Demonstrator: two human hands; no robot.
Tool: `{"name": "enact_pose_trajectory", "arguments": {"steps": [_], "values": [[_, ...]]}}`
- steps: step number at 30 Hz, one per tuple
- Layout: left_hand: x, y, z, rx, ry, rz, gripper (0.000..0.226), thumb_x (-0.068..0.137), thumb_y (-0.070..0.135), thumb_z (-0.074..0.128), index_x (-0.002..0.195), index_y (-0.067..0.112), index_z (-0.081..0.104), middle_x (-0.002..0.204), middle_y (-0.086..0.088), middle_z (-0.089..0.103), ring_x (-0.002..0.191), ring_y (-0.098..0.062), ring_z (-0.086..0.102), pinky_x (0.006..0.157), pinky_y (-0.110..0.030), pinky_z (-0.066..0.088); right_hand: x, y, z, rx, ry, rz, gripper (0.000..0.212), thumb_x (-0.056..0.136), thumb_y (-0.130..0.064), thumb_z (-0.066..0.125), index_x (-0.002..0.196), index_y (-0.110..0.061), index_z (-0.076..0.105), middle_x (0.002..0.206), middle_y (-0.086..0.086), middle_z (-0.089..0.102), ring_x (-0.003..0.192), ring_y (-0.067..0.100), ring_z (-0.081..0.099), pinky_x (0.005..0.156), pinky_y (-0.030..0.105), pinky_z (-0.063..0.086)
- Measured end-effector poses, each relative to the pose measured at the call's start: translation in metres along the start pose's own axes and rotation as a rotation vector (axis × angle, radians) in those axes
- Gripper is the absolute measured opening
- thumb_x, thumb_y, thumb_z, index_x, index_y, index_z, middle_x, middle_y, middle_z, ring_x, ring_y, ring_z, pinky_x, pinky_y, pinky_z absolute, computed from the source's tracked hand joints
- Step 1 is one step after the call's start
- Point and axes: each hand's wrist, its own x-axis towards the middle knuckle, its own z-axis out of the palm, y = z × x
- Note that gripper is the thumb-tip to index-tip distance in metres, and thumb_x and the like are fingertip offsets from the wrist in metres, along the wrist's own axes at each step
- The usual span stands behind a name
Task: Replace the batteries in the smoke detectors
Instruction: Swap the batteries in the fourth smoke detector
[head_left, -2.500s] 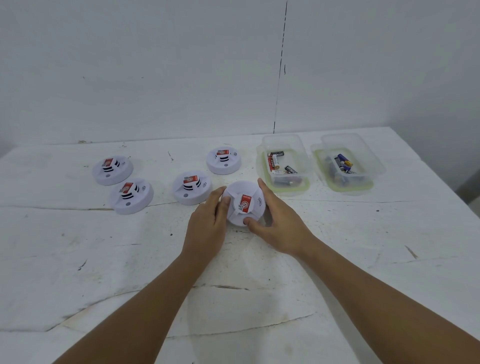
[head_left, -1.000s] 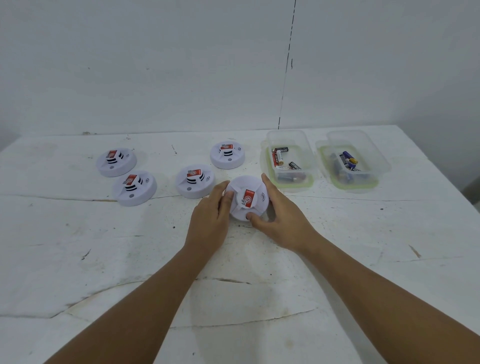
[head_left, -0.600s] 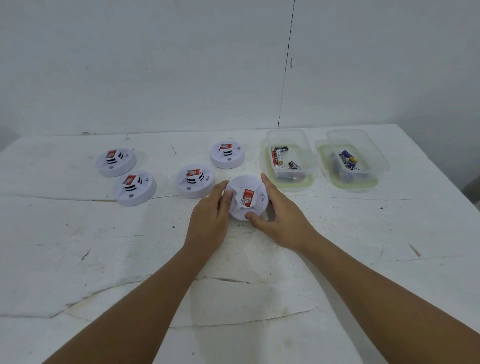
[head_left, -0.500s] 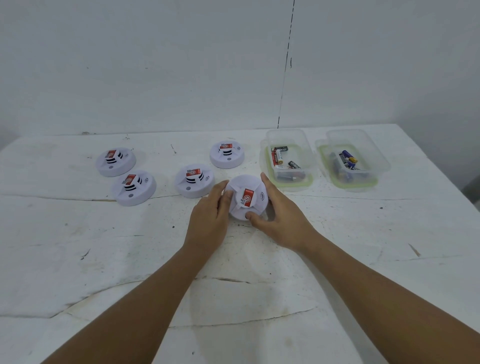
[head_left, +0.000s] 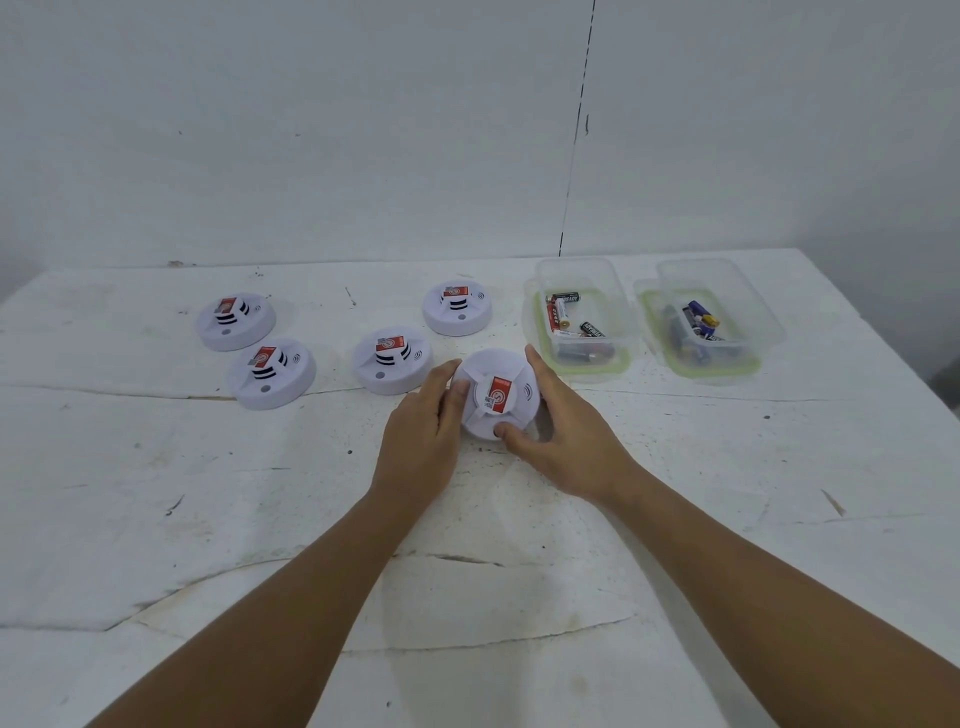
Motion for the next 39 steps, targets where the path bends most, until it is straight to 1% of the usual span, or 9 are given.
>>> {"name": "enact_pose_trajectory", "arguments": {"steps": [7, 14, 17, 19, 20, 21, 26, 33, 39], "values": [[0.0004, 0.0002, -0.0003, 0.009, 0.002, 0.011, 0.043, 0.11, 0.042, 0.036, 0.145, 0.025, 0.054, 0.118, 0.004, 0.072, 0.097, -0.012, 0.066, 0.069, -0.005, 0.042, 0.0004, 0.0002, 0.0002, 0.0, 0.004, -0.006, 0.102, 0.089, -0.055, 0.07, 0.167, -0.03, 0.009, 0.165, -0.019, 0.033, 0.148, 0.004, 0.038, 0.117, 0.041, 0.043], [-0.0013, 0.0008, -0.0012, -0.004, 0.005, 0.006, 0.042, 0.11, 0.042, 0.037, 0.144, 0.026, 0.055, 0.117, 0.006, 0.072, 0.099, -0.01, 0.065, 0.072, -0.001, 0.042, -0.0006, 0.0, 0.0, 0.021, 0.005, 0.003, 0.102, 0.087, -0.056, 0.07, 0.166, -0.032, 0.01, 0.164, -0.021, 0.034, 0.148, 0.002, 0.037, 0.117, 0.041, 0.043], [-0.0017, 0.0009, -0.0016, -0.01, 0.006, 0.014, 0.041, 0.11, 0.043, 0.036, 0.143, 0.028, 0.055, 0.115, 0.008, 0.072, 0.098, -0.009, 0.066, 0.075, -0.009, 0.047, -0.0012, -0.001, -0.0001, 0.017, 0.006, 0.002, 0.101, 0.087, -0.057, 0.068, 0.166, -0.032, 0.009, 0.165, -0.021, 0.033, 0.148, 0.002, 0.037, 0.117, 0.042, 0.043], [-0.0019, 0.0005, -0.0017, -0.023, 0.006, 0.012, 0.04, 0.11, 0.044, 0.037, 0.143, 0.029, 0.055, 0.117, 0.009, 0.071, 0.101, -0.008, 0.066, 0.083, -0.023, 0.054, -0.0009, -0.0015, -0.0002, 0.016, 0.009, 0.002, 0.102, 0.087, -0.058, 0.067, 0.166, -0.033, 0.008, 0.164, -0.021, 0.035, 0.147, 0.003, 0.038, 0.116, 0.042, 0.044], [-0.0018, 0.0002, -0.0016, -0.022, 0.006, 0.01, 0.04, 0.11, 0.044, 0.037, 0.143, 0.029, 0.055, 0.117, 0.009, 0.071, 0.102, -0.008, 0.066, 0.084, -0.025, 0.054, -0.0009, -0.0016, -0.0002, 0.015, 0.008, 0.001, 0.102, 0.087, -0.057, 0.068, 0.166, -0.032, 0.009, 0.164, -0.02, 0.035, 0.147, 0.003, 0.039, 0.116, 0.042, 0.044], [-0.0016, -0.0003, -0.0013, -0.02, 0.005, 0.01, 0.041, 0.11, 0.044, 0.036, 0.144, 0.028, 0.055, 0.117, 0.008, 0.071, 0.101, -0.008, 0.066, 0.083, -0.024, 0.054, -0.0008, -0.0018, -0.0002, 0.015, 0.004, 0.0, 0.102, 0.087, -0.057, 0.068, 0.166, -0.032, 0.009, 0.164, -0.02, 0.035, 0.147, 0.003, 0.039, 0.116, 0.042, 0.044], [-0.0012, 0.0003, -0.0009, -0.008, 0.005, 0.016, 0.041, 0.11, 0.043, 0.036, 0.143, 0.027, 0.055, 0.111, 0.007, 0.072, 0.09, -0.007, 0.065, 0.069, -0.007, 0.043, -0.0014, -0.0032, -0.0011, 0.015, -0.004, 0.001, 0.103, 0.085, -0.062, 0.065, 0.166, -0.032, 0.009, 0.164, -0.019, 0.036, 0.146, 0.004, 0.04, 0.115, 0.042, 0.045], [-0.0015, 0.0, -0.0011, -0.006, 0.008, 0.007, 0.04, 0.11, 0.043, 0.036, 0.143, 0.028, 0.055, 0.108, 0.005, 0.073, 0.084, -0.008, 0.063, 0.065, -0.008, 0.042, -0.0019, -0.003, -0.0013, 0.004, 0.0, -0.011, 0.1, 0.09, -0.055, 0.069, 0.167, -0.03, 0.009, 0.165, -0.018, 0.034, 0.148, 0.005, 0.038, 0.117, 0.042, 0.043], [-0.0009, 0.0, -0.001, -0.009, 0.009, 0.016, 0.04, 0.111, 0.043, 0.036, 0.142, 0.028, 0.056, 0.109, 0.006, 0.072, 0.088, -0.008, 0.065, 0.066, -0.007, 0.042, -0.0017, -0.0037, -0.0011, 0.003, 0.003, 0.0, 0.103, 0.085, -0.063, 0.064, 0.166, -0.031, 0.009, 0.163, -0.019, 0.037, 0.146, 0.005, 0.041, 0.115, 0.043, 0.045]]}}
